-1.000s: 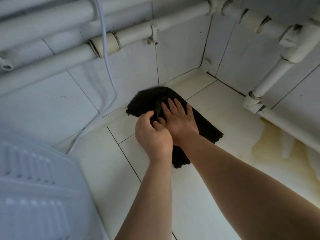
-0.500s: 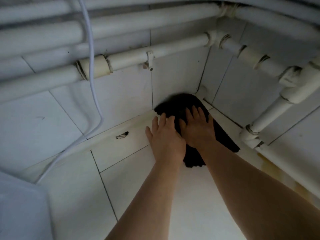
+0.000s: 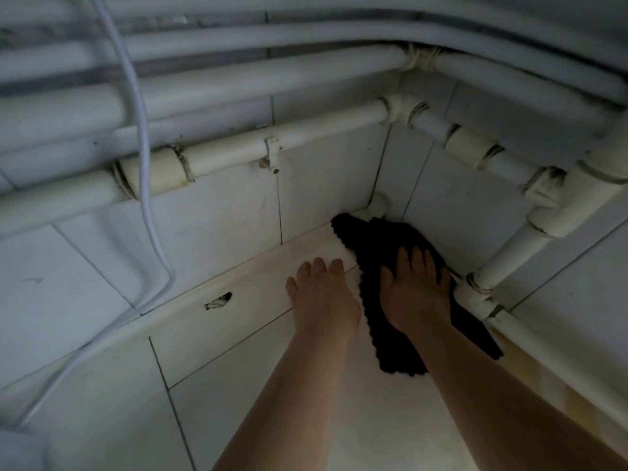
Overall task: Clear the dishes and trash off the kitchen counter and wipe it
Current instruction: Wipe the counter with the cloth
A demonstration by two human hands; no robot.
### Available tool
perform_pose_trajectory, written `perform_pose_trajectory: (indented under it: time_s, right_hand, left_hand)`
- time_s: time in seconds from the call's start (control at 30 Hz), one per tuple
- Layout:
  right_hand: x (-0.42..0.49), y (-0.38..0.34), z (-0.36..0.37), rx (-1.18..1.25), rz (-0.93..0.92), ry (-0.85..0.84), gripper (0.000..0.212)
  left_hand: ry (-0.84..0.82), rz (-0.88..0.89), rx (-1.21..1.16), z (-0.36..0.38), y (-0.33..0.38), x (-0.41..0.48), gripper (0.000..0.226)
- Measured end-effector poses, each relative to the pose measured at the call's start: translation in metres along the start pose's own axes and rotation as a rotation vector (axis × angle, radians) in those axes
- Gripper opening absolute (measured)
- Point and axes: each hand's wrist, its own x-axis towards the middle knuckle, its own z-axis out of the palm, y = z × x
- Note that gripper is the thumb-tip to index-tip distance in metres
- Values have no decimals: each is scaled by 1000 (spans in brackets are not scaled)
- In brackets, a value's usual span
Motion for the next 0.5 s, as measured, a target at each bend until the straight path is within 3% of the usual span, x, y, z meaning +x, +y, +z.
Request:
perform_pose_trajectory:
  time_s: [0.13, 0.23, 0.37, 0.5]
  right_hand:
    - [23, -12, 1, 68, -75, 81, 80]
    - [47, -21, 4, 118, -163, 124, 74]
    - [66, -30, -1, 129, -233, 94, 98]
    - [68, -32, -1, 58, -228, 47, 87]
  left_hand:
    - [7, 3, 14, 1, -1, 1, 54]
    - [14, 3, 38, 3, 0, 2, 54]
    - [-11, -2, 59, 5, 0, 6, 56]
    - [-23, 12, 91, 5, 0, 7, 53]
